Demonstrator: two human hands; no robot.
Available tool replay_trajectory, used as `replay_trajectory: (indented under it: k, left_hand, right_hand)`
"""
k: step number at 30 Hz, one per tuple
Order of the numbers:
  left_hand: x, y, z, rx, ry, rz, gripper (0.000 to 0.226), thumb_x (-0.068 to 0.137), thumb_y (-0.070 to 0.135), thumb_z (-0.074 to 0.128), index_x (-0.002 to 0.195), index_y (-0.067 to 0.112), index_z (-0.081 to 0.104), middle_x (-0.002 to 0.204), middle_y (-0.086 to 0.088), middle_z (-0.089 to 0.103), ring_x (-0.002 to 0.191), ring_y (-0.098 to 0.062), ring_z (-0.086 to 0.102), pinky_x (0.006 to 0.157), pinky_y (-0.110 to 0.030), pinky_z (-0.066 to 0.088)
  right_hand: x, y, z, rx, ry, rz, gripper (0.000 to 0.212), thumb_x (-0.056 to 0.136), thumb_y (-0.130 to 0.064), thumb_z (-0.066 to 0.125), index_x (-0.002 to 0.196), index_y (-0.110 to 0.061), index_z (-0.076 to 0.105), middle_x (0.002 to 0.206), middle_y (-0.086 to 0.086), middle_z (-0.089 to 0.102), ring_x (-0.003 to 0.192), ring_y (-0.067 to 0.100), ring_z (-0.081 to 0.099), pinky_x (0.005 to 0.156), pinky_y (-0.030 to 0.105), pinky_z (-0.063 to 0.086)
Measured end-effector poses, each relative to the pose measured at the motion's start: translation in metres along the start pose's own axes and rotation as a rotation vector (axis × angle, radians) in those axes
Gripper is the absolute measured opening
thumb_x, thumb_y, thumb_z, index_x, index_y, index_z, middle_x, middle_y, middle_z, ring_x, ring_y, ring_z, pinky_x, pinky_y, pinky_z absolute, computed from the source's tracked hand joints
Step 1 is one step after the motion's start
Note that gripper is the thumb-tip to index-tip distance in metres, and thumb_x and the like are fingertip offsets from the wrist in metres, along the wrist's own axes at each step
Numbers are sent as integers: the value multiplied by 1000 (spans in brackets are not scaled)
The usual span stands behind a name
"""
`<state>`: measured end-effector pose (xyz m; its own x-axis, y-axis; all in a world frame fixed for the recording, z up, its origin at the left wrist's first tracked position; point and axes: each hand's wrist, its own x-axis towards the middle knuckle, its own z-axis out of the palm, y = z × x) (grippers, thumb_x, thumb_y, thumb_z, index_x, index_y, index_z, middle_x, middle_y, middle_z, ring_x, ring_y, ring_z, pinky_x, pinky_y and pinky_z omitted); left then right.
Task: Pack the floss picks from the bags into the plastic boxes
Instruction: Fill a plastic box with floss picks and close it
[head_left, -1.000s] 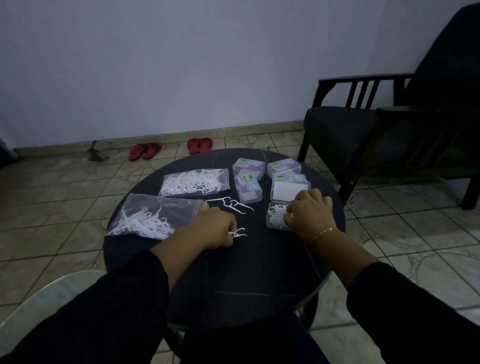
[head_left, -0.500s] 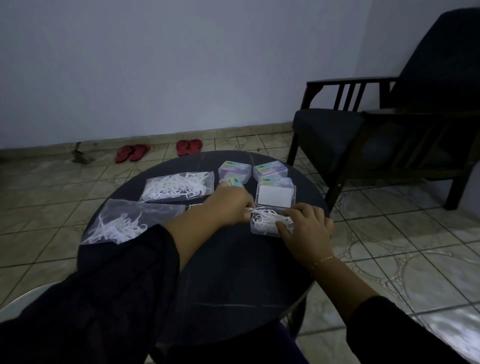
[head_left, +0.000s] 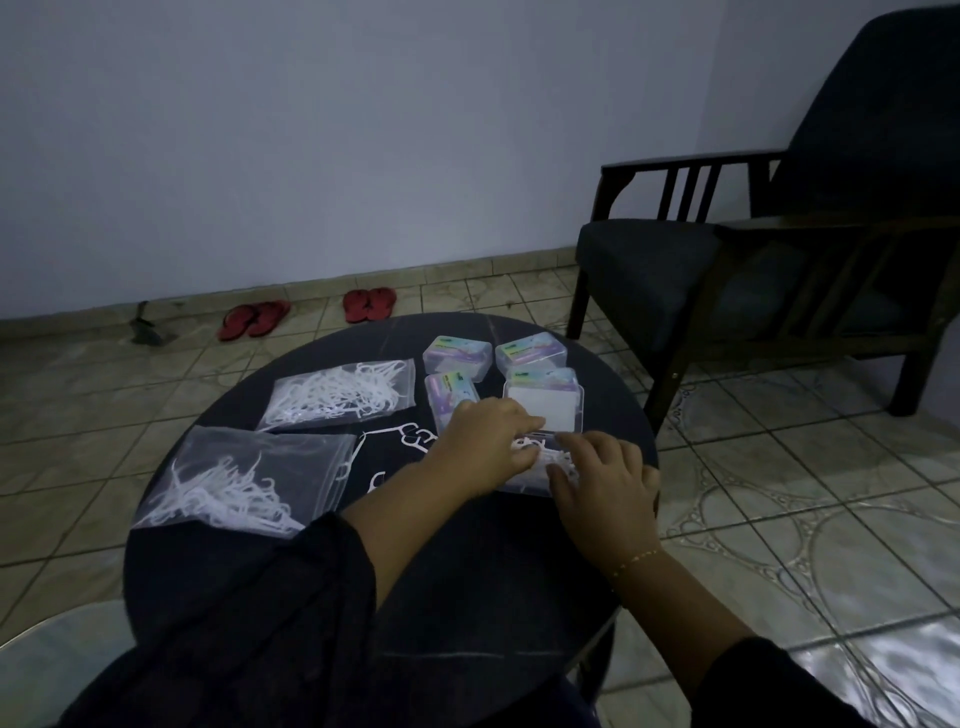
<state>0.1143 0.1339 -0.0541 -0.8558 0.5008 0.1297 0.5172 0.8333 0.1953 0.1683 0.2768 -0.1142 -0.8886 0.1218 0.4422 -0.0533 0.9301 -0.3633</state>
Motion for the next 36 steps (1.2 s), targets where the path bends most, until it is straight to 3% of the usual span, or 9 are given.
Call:
replay_trajectory:
  k: [3,9,13,18,24,29,36]
  left_hand:
    - [-14,-7,10,-67,125,-15,40,93,30,54,133,23,54,129,3,56,119,-14,45,99,-31,24]
    - [-33,-10,29,-39,292,-152,36,94,33,51,128,25,58,125,10,54,119,-12,43,86,-26,20]
    - [-41,-1,35,-37,246,-126,40,98,36,41,136,26,49,131,8,54,123,-13,39,93,-30,23]
    - [-44,6,35,-132,248,-146,49,99,34,39,146,28,31,142,9,43,130,-10,31,101,-32,21]
    - [-49,7,45,-141,218,-174,47,99,32,40,145,29,33,131,2,48,126,-11,33,99,-30,19]
    - [-56,4,45,-179,278,-147,50,97,21,42,145,28,32,141,7,42,128,-9,29,96,-28,19]
    - [-60,-32,31,31,266,-354,53,90,10,44,139,31,43,145,15,37,133,-13,26,98,-29,16]
  right_hand:
    - [-3,-1,2,1,-5,-3,32,78,-29,73,109,-24,67,108,6,64,98,31,56,76,41,40]
    - [-2,-2,-2,-31,-94,24,36,93,-40,50,128,-31,56,131,1,51,119,25,40,90,39,29]
    - [-2,-5,-2,-50,-100,-4,33,92,-40,53,121,-29,63,131,7,53,118,31,44,88,43,31]
    - [-3,-7,-8,-88,-182,27,47,95,-48,42,139,-34,43,146,-1,37,130,24,31,96,40,26]
    - [-5,-10,-12,-132,-270,38,53,96,-53,33,144,-30,34,151,-2,27,134,21,23,101,39,24]
    - [-7,-11,-15,-108,-267,55,58,95,-54,35,146,-30,26,152,-3,24,134,22,24,101,40,25]
    - [1,-29,-21,-148,-294,-84,49,98,-45,33,145,-30,29,155,-2,19,138,21,18,103,40,22]
